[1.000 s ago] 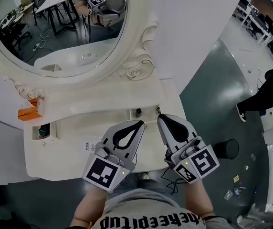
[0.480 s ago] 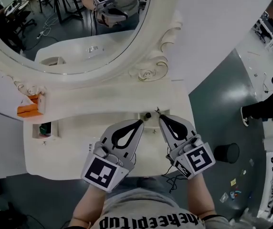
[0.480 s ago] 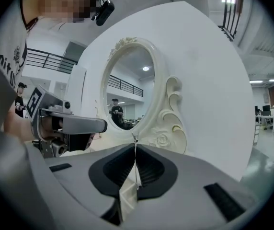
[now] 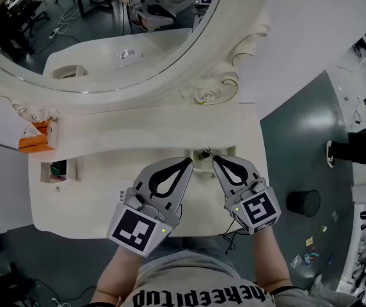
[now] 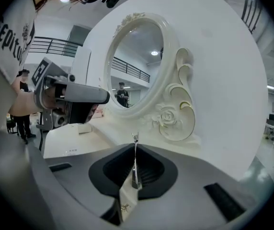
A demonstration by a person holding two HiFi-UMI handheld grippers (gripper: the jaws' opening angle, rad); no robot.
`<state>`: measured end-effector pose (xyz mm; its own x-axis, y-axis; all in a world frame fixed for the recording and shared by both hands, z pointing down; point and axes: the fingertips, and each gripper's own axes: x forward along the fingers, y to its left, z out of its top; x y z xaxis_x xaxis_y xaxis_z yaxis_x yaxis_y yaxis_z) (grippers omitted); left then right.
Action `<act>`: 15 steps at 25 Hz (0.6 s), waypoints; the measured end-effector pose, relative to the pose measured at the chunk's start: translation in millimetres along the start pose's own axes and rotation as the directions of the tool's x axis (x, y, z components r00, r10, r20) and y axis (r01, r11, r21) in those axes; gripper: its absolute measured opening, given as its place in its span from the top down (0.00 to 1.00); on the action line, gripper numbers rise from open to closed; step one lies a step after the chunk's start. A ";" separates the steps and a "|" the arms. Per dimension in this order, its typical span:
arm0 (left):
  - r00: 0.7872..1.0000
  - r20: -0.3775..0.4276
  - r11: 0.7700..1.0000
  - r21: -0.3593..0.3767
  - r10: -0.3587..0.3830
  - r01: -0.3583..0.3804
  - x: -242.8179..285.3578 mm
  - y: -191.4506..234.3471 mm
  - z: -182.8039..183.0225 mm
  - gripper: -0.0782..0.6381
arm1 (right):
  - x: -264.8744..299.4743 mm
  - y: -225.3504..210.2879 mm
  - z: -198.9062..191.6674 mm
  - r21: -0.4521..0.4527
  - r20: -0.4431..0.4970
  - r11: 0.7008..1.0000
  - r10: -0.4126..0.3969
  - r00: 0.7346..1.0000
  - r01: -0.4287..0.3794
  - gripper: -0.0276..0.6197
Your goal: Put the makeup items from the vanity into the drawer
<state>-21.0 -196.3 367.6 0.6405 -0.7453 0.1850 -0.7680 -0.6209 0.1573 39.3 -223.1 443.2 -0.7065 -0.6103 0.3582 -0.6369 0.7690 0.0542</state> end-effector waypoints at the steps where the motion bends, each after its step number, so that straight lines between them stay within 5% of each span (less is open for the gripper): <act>1: 1.000 -0.002 1.000 -0.005 0.001 -0.001 0.3 2.1 -1.2 0.87 | 2.5 0.6 -3.7 -0.005 -0.009 1.000 0.003 1.000 -0.003 0.91; 15: 1.000 -0.021 0.999 -0.031 0.014 -0.014 -0.3 20.9 -12.3 0.87 | 25.5 9.0 -36.3 -0.047 -0.136 0.996 0.070 0.988 -0.077 0.91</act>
<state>-37.2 -206.1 382.8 0.6300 -0.7483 0.2077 -0.7765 -0.6025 0.1845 26.7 -224.7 486.7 -0.7005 -0.5237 0.4848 -0.5655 0.8217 0.0704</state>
